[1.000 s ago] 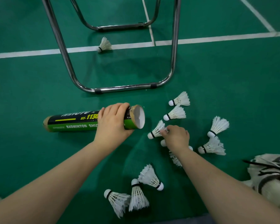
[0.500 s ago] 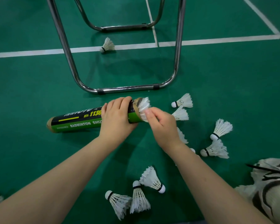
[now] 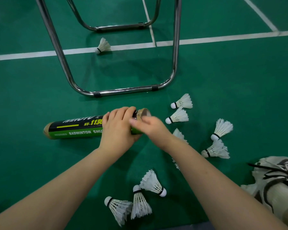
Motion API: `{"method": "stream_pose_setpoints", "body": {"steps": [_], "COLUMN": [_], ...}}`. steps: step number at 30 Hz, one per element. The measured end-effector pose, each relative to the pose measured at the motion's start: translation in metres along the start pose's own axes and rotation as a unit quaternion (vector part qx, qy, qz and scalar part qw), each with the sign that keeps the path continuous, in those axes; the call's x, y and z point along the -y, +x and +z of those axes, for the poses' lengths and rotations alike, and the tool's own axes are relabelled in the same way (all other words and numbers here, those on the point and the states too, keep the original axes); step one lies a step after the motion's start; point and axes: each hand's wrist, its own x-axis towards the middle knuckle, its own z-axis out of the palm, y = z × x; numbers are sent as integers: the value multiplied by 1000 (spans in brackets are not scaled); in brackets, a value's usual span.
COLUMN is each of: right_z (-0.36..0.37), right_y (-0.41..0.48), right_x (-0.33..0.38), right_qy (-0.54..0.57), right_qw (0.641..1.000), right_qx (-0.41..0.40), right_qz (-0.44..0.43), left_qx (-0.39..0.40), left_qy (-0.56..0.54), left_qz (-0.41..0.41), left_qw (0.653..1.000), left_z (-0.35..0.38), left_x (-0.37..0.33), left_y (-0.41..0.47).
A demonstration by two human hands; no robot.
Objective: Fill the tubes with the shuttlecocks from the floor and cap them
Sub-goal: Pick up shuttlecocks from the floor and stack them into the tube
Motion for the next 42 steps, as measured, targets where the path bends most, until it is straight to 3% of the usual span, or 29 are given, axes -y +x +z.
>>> {"method": "stream_pose_setpoints", "body": {"steps": [3,5,7,9,12,19,22,26,29,37,39,42], "right_z": [-13,-30,-48,-58,-61,-61,-62,-58,-47,-32,-25,-19], "right_y": [-5,-9,-11,-14,-18,-29,-32,-25,-18,-14,-14,-14], "right_x": [-5,-20,-45,-72,-92,-106,-98,-69,-47,-31,-27,-14], "right_qy": [142,32,-165,-305,-368,-312,-137,20,51,-79,-108,-126], "right_qw": [954,931,923,893,858,868,908,902,916,933,960,988], "right_qx": [-266,-362,-331,-267,-246,-257,-349,-431,-392,-319,-227,-90], "right_qz": [-5,30,105,194,262,288,188,22,-66,-145,-126,-20], "left_qx": [39,49,50,49,60,75,72,77,72,70,70,64], "left_qy": [-5,-12,-12,-8,-2,11,13,8,4,4,2,-8], "left_qz": [-23,-32,-31,-25,-21,-10,-9,-17,-25,-36,-36,-41], "left_qw": [999,998,998,998,998,997,997,997,997,997,997,997], "left_z": [-5,-6,-4,0,5,15,17,16,15,14,14,11], "left_x": [-3,-4,-5,-6,-9,-15,-16,-16,-15,-13,-15,-18], "left_y": [10,13,11,8,5,-5,-5,-3,0,5,5,6]}}
